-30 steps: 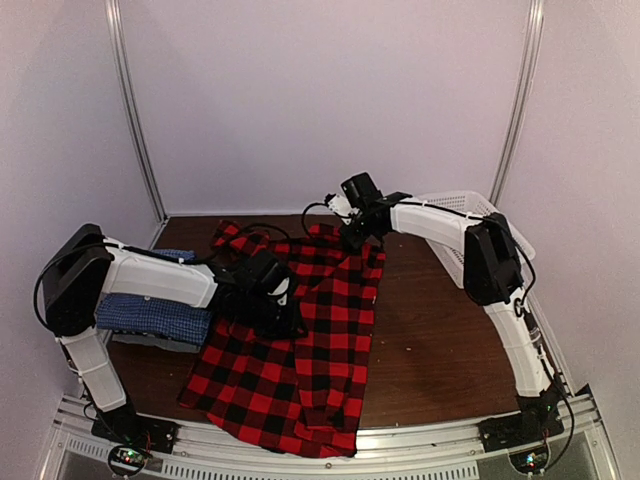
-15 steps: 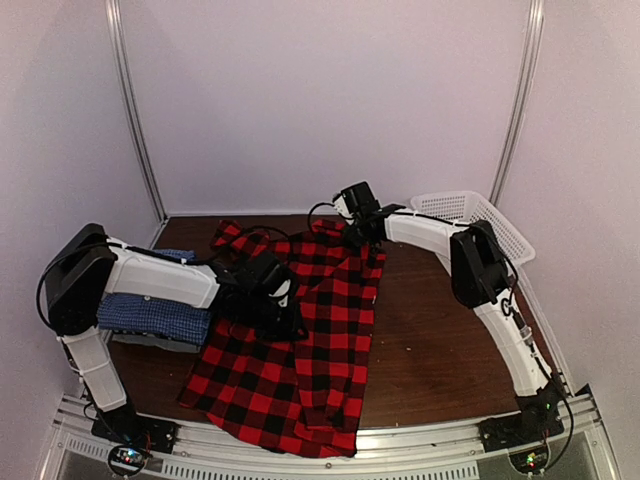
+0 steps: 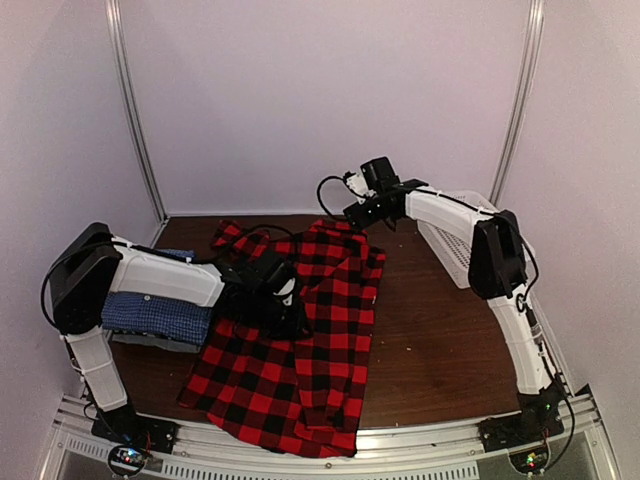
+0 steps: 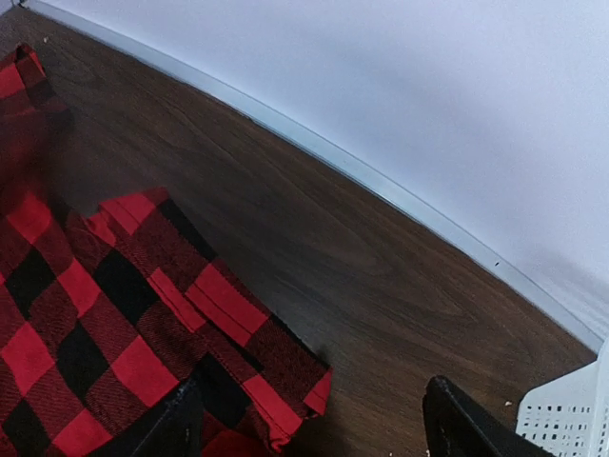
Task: Fold and stack the long sleeve shirts
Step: Adjust the corner of the shirt at the center of the board.
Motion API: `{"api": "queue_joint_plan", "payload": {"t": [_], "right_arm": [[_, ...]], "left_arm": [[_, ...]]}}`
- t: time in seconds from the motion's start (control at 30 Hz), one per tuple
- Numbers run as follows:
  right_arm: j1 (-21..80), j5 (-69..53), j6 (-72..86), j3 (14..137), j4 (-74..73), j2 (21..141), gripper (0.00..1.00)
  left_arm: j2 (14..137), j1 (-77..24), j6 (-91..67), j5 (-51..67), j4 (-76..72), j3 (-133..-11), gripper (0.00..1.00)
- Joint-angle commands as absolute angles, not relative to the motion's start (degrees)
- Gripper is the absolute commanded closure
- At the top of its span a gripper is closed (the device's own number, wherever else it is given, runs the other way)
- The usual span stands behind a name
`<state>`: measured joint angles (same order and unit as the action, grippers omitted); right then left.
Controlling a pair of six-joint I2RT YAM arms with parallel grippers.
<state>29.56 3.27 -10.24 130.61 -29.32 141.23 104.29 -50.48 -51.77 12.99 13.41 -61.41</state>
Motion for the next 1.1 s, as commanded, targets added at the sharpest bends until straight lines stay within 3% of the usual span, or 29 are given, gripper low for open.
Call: {"api": "queue_joint_plan", "payload": {"t": [0.0, 0.47, 1.07], "right_arm": [[25.36, -11.88, -2.1, 127.92, -33.04, 135.58, 0.2], [21.45, -26.53, 5.72, 124.11, -32.45, 139.03, 0.3], [21.45, -27.83, 7.75, 124.46, -29.37, 144.99, 0.45]], "left_arm": [[105.09, -50.96, -50.77, 13.45, 12.0, -62.84, 0.76], [105.37, -51.3, -51.15, 13.51, 11.44, -62.67, 0.77], [105.92, -51.33, -51.37, 13.83, 11.49, -62.88, 0.77]]}}
